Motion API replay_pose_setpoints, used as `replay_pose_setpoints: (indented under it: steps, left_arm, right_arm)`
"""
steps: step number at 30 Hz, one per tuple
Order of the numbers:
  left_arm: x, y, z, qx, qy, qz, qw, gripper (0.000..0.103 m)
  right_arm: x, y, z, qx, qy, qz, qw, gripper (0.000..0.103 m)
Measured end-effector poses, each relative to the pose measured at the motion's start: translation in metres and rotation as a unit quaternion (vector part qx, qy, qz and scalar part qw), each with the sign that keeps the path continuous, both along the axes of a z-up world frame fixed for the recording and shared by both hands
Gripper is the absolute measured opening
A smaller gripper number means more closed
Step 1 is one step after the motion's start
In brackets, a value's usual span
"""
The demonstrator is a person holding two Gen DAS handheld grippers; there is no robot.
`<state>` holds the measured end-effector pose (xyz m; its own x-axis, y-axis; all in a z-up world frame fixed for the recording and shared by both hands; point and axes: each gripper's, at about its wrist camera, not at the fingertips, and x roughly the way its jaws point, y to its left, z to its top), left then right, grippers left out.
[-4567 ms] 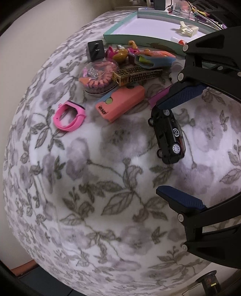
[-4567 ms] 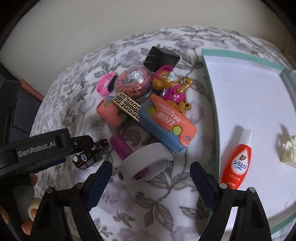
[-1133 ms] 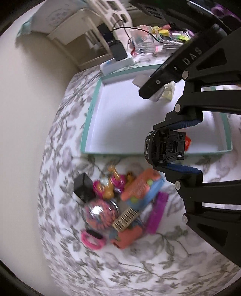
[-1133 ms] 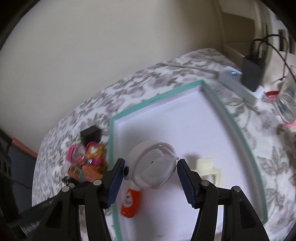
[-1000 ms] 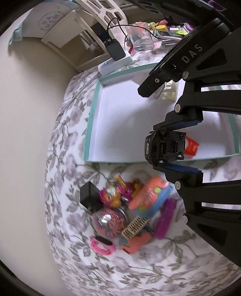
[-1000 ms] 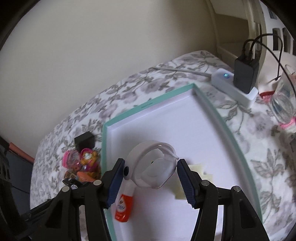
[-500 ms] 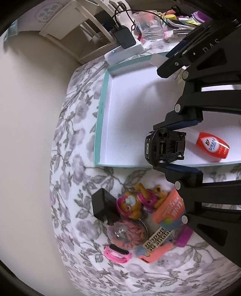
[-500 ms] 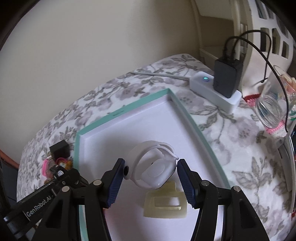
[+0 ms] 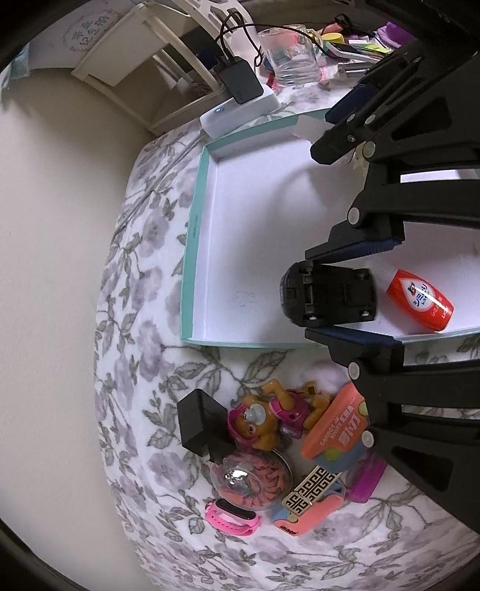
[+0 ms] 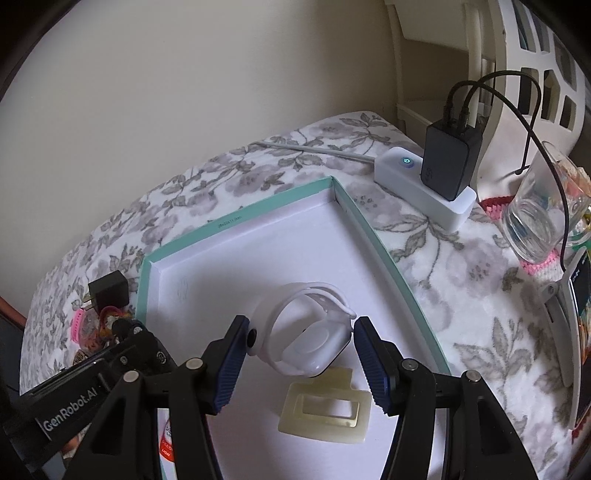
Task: Organize rigid objects
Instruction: 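Carry the black car into the tray and open the left gripper while the right carries the band, then lower the white watch band into the tray and open the right gripper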
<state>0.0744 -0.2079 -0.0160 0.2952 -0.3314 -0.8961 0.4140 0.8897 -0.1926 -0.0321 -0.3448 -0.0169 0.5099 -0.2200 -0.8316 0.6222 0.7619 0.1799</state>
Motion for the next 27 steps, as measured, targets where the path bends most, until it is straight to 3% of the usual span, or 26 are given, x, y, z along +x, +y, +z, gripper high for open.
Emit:
replay_pose_setpoints:
  steps: [7,9,11,23,25,26,27]
  left_arm:
    - [0.001,0.003,0.007,-0.008,-0.006,0.005,0.9999,0.038]
    - [0.002,0.004,0.011,-0.01,-0.01,0.009,0.9999,0.052]
    - [0.004,0.007,0.015,-0.01,-0.016,0.016,0.9997,0.057]
    - [0.015,0.033,0.012,0.003,0.004,0.056,0.9984,0.058]
    - [0.017,0.039,0.013,0.002,0.006,0.063,0.998,0.07]
    - [0.018,0.043,0.014,-0.001,0.006,0.069,0.9976,0.081]
    - [0.018,0.047,0.015,-0.003,0.005,0.075,0.9972,0.083]
  right_arm:
    - [0.0,0.0,-0.001,0.002,0.0,0.001,1.0,0.063]
    - [0.0,0.001,-0.001,0.001,0.003,0.002,1.0,0.063]
    - [0.001,0.001,-0.003,0.003,0.007,0.003,1.0,0.063]
    - [0.004,0.008,-0.007,-0.008,0.022,0.021,0.999,0.068]
    - [0.006,0.011,-0.008,-0.012,0.026,0.025,0.999,0.068]
    - [0.006,0.013,-0.008,-0.014,0.027,0.029,0.999,0.068]
    - [0.007,0.013,-0.009,-0.015,0.028,0.031,0.999,0.068]
